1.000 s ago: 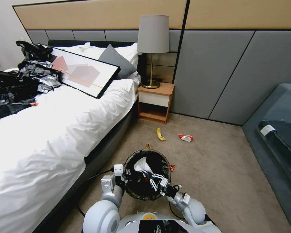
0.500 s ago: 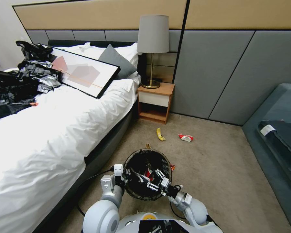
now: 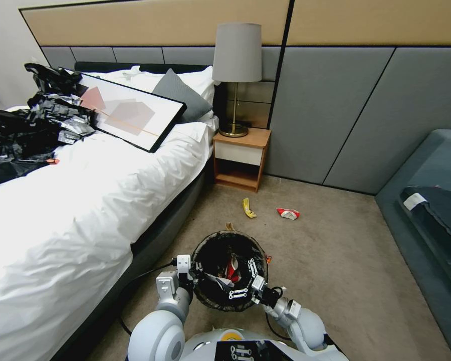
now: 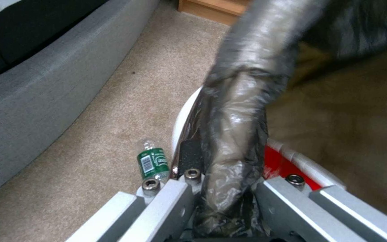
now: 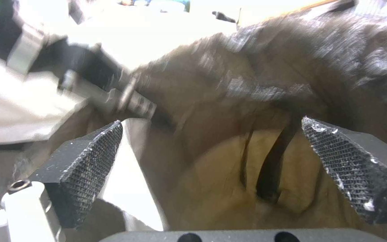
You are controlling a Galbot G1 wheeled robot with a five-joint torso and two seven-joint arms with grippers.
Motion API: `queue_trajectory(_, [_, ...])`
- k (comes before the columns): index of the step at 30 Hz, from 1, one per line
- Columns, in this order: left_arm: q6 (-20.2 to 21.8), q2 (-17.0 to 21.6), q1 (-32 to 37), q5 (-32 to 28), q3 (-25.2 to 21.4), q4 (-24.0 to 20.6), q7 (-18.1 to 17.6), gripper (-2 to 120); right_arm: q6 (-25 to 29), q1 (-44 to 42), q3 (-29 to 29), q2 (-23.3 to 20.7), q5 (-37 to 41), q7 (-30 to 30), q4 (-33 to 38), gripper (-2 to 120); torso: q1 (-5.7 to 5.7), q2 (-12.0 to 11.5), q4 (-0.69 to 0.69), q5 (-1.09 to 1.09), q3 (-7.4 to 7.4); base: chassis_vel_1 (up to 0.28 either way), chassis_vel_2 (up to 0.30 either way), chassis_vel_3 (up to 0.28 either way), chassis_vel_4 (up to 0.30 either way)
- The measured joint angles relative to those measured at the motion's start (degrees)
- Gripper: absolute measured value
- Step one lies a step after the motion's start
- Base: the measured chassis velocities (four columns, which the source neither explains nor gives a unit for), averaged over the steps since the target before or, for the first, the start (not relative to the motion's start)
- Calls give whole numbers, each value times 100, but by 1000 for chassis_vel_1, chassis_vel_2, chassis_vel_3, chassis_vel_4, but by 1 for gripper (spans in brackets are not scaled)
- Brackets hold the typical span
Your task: Pick up the trash bin, then pick up the garbage from the floor and place it into the trash bin.
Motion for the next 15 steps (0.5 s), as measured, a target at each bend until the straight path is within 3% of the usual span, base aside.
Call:
queue_trajectory(11, [-5, 0, -14, -10, -59, 1, 6, 0, 198, -177, 539, 113, 256, 183, 615, 100, 0, 0, -1, 2, 0, 0, 0, 0, 0])
queue_trajectory(15, [-10, -5, -18, -11, -99, 12, 7, 0, 340, -455, 789, 250, 328, 879, 1156, 100, 0, 0, -1, 1, 0, 0, 0, 0, 0])
